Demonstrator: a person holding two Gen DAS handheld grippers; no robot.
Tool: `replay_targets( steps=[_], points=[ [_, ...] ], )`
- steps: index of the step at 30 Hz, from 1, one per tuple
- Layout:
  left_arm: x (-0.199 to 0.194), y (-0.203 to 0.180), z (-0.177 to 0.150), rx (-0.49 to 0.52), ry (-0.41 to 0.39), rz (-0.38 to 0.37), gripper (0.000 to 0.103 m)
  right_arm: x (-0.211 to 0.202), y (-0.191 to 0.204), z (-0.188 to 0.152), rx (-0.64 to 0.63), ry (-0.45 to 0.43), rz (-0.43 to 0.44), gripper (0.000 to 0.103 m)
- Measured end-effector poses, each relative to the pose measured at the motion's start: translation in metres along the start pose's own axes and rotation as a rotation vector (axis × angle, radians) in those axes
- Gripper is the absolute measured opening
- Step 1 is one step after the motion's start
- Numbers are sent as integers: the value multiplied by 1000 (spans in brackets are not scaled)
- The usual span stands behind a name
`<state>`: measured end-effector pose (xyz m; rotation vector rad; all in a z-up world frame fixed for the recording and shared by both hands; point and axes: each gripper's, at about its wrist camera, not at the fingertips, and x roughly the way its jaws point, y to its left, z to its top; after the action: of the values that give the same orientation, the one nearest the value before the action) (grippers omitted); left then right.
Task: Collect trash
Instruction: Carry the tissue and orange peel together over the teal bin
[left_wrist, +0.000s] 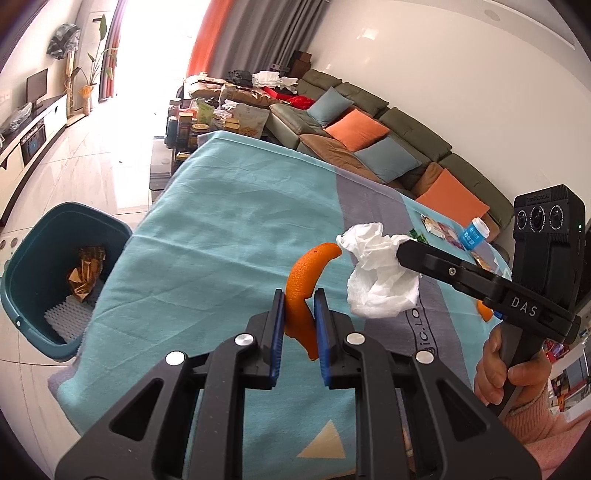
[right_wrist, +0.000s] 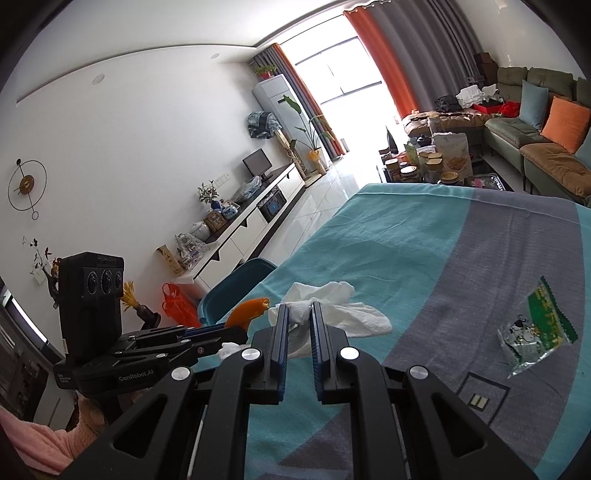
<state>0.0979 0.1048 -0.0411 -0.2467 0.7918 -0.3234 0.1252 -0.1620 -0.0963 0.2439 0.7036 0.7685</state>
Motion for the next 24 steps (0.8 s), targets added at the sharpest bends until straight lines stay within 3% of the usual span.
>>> replay_targets(
  steps=[24],
  points=[
    [-21,35,-1,-59,-41,58,16,35,23,7,-38,47,39,10]
  ],
)
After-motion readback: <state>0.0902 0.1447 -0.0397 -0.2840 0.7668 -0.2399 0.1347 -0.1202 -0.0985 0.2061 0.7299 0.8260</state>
